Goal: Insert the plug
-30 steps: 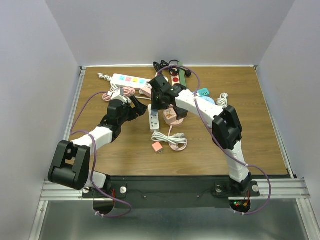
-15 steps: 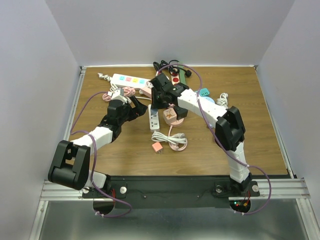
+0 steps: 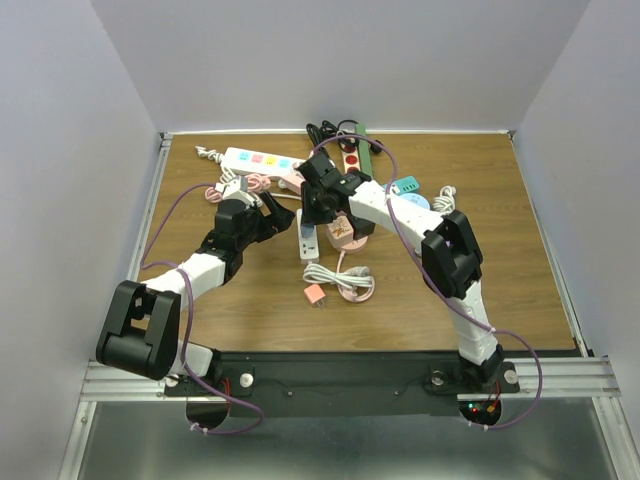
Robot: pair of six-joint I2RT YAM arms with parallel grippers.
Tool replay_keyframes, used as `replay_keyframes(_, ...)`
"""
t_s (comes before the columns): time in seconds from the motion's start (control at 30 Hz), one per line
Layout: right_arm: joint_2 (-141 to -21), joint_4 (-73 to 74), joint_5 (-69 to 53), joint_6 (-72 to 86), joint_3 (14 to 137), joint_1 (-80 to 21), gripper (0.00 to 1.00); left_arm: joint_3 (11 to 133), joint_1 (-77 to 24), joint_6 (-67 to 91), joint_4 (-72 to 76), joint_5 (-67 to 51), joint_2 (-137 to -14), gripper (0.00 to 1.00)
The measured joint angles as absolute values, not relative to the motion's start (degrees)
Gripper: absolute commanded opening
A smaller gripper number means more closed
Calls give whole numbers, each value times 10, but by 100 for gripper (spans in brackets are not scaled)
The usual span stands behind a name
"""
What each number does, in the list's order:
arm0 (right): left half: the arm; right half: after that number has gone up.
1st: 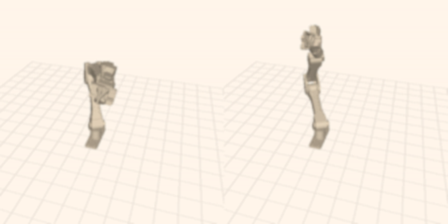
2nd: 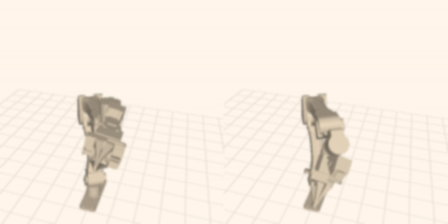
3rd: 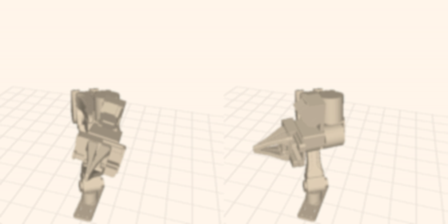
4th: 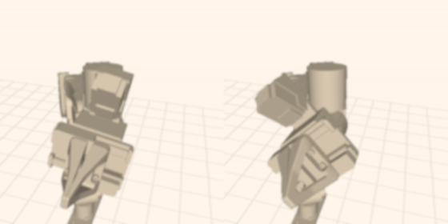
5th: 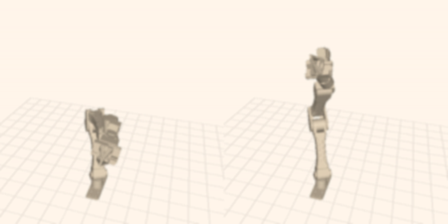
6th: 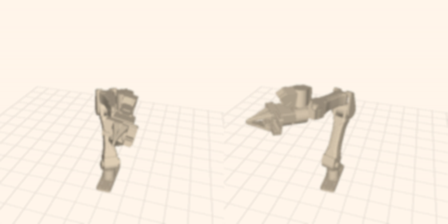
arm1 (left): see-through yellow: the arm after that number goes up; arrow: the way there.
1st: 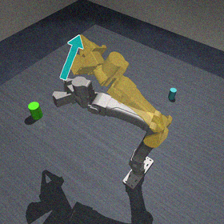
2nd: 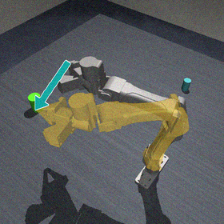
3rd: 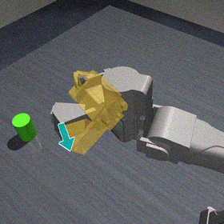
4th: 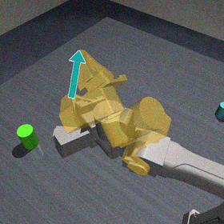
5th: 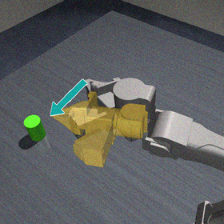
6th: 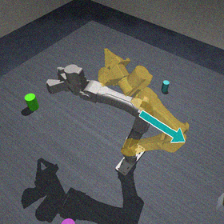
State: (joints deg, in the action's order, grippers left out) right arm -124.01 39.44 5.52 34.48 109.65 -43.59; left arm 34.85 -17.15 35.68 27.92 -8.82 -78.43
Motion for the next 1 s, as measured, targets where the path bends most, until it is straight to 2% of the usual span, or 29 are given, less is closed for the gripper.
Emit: replay_keyframes(1.0, -1247, 387, 67, 347, 1096, -442, 0, 349, -171, 355, 279, -88, -784, 98)
